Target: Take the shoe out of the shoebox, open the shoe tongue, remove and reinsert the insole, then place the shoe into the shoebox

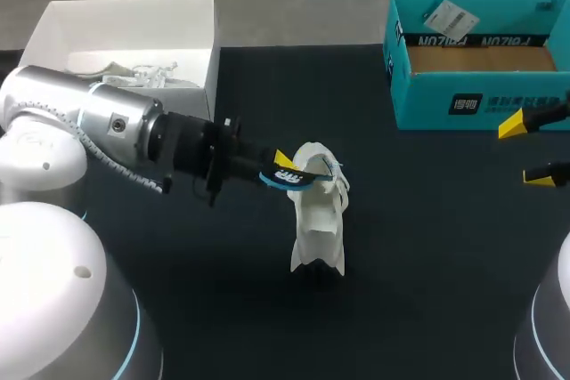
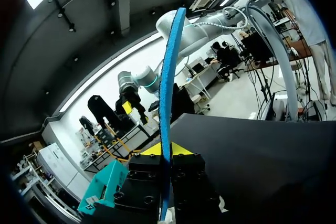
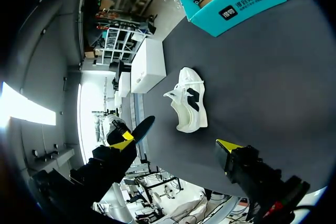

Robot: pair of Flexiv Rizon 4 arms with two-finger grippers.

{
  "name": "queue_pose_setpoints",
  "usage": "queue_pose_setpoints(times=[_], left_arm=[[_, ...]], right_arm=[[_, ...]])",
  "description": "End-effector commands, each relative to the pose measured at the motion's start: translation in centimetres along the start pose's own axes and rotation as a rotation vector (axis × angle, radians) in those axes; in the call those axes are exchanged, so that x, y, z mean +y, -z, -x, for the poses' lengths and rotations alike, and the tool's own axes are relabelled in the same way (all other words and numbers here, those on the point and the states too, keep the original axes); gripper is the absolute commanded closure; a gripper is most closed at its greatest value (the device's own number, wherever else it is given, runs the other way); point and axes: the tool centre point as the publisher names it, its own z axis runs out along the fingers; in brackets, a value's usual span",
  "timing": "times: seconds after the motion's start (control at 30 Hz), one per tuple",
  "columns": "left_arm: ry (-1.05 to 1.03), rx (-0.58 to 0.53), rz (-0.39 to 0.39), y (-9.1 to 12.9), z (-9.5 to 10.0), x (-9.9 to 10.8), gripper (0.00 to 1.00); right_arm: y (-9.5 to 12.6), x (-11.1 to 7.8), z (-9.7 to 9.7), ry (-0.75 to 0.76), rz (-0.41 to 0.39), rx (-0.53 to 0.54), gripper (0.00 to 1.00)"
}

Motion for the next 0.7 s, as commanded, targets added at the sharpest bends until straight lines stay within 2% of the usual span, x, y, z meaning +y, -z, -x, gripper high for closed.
queue_pose_setpoints(times=[0.03, 0.27, 0.37, 0.7], left_arm=[[0.020, -0.002, -0.021, -1.4, -0.5, 3.4, 1.00], [0.039, -0.005, -0.004, -1.5, -1.0, 7.5, 1.00], [0.038, -0.003, -0.013, -1.4, -1.4, 8.6, 1.00], [0.053, 0.012, 0.032, -1.3, -2.3, 11.2, 1.00]], right_arm=[[0.0, -0.3, 0.1, -0.001, 0.004, -0.002, 0.00], [0.0, -0.3, 0.1, -0.001, 0.004, -0.002, 0.00], [0.0, -0.3, 0.1, -0.001, 0.004, -0.002, 0.00], [0.0, -0.3, 0.1, -0.001, 0.004, -0.002, 0.00]])
